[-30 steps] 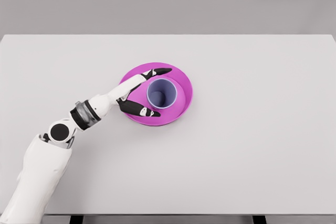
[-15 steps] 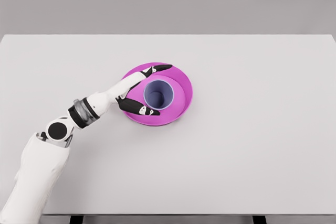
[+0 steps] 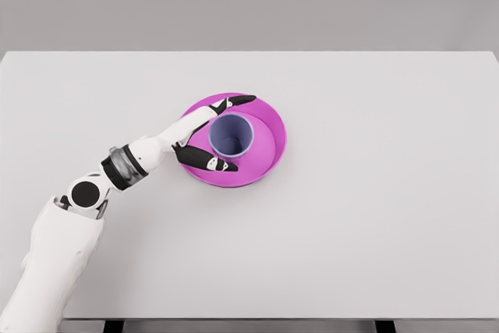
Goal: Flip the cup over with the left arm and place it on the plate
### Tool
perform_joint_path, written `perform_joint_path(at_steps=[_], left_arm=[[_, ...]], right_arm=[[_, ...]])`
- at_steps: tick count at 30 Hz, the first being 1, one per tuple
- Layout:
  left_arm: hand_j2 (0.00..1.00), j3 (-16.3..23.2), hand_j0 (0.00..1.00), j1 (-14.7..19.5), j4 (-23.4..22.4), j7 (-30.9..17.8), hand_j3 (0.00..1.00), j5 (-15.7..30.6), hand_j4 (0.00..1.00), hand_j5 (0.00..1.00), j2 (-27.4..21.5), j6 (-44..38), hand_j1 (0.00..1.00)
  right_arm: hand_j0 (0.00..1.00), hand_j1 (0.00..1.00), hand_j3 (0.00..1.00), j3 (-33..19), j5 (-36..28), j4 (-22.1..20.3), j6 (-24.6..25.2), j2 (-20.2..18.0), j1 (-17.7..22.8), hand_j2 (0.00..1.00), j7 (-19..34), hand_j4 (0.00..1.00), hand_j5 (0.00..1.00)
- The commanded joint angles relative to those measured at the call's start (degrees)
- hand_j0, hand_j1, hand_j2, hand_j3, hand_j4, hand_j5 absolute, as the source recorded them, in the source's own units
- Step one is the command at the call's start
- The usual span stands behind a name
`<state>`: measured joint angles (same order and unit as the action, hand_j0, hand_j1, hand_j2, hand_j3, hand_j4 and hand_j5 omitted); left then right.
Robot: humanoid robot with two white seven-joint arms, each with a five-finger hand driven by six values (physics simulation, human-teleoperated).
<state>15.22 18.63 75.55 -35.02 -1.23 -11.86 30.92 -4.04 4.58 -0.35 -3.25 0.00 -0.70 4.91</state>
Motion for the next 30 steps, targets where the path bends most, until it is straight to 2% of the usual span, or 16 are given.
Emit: perform_joint_path(at_steps=[1,21,30], left_arm=[[1.0,-0.02,1.0,-0.09,0.13,0.02,1.0,0.53,1.0,1.0,-0.01,-0.07,1.0],[1.0,-0.02,1.0,-0.09,1.0,0.02,1.0,0.53,1.0,1.0,-0.09,-0.07,1.0],[1.0,-0.63,1.0,-0.09,2.24,0.02,1.0,0.7,1.0,1.0,-2.12,0.2,1.0]], right_arm=[[1.0,1.0,1.0,0.0,-0.01,0.0,0.0,0.0,0.0,1.0,0.01,1.0,1.0],[1.0,1.0,1.0,0.0,-0.01,0.0,0.0,0.0,0.0,1.0,0.01,1.0,1.0],[1.0,1.0,1.0,0.0,-0.01,0.0,0.0,0.0,0.0,1.0,0.01,1.0,1.0]])
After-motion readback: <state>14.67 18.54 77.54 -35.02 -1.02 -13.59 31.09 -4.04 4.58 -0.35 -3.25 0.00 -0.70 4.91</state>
